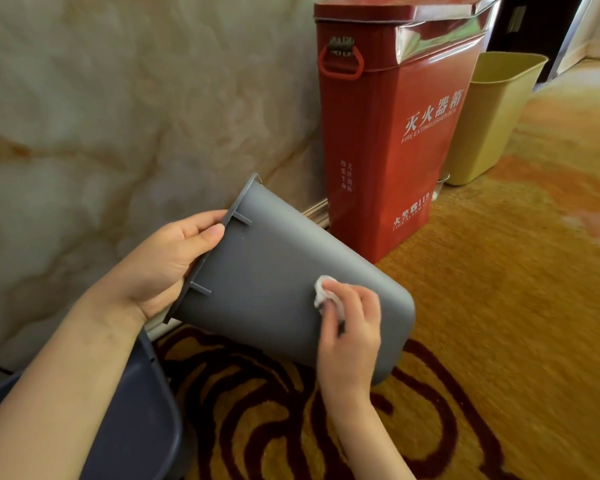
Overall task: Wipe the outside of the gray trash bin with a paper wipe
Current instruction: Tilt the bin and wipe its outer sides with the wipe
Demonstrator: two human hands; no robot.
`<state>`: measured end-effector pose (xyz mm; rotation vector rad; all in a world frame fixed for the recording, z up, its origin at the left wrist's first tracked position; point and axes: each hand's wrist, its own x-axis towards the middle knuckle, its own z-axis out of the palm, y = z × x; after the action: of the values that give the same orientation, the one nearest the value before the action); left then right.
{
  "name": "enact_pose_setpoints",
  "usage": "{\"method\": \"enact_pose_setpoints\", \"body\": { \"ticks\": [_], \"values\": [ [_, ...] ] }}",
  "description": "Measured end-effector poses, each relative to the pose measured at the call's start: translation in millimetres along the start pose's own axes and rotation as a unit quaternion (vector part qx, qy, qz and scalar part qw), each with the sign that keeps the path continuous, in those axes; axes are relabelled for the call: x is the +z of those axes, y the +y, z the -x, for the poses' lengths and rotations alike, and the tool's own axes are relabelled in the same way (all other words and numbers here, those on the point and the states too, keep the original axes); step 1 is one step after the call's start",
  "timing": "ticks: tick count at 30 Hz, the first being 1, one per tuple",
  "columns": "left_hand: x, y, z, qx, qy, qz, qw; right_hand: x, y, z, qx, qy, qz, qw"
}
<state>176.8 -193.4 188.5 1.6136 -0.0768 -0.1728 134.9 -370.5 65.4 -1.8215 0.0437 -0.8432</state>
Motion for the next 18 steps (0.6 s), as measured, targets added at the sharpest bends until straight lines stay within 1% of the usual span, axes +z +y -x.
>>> {"method": "enact_pose_setpoints", "body": {
  "ticks": [3, 7, 8, 9, 10, 11, 13, 16, 18],
  "values": [
    [1, 1, -1, -0.007, 0.015, 0.012, 1.000, -13, 33, 7, 0.049, 0.045, 0.045, 0.997],
    [1, 3, -4, -0.011, 0.021, 0.026, 0.999, -30, 59, -5, 0.189, 0.091, 0.068, 0.975],
    [1, 3, -5, -0.013, 0.024, 0.029, 0.999, -31, 58, -11, 0.209, 0.101, 0.070, 0.970],
    [2, 4, -5, -0.015, 0.025, 0.033, 0.999, -29, 50, -16, 0.201, 0.108, 0.066, 0.971],
    [2, 4, -6, -0.018, 0.026, 0.036, 0.999, -24, 37, -22, 0.161, 0.109, 0.056, 0.979],
    [1, 5, -6, -0.020, 0.024, 0.040, 0.999, -15, 19, -26, 0.102, 0.097, 0.040, 0.989],
    [-1, 6, -6, -0.029, 0.019, 0.052, 0.998, 9, -23, -30, -0.017, 0.033, -0.006, 0.999],
    [2, 6, -4, -0.020, -0.003, 0.074, 0.997, 44, -71, -40, -0.147, -0.083, -0.066, 0.983],
    [2, 6, -2, -0.008, -0.023, 0.067, 0.997, 57, -82, -50, -0.195, -0.132, -0.060, 0.970]
  ]
}}
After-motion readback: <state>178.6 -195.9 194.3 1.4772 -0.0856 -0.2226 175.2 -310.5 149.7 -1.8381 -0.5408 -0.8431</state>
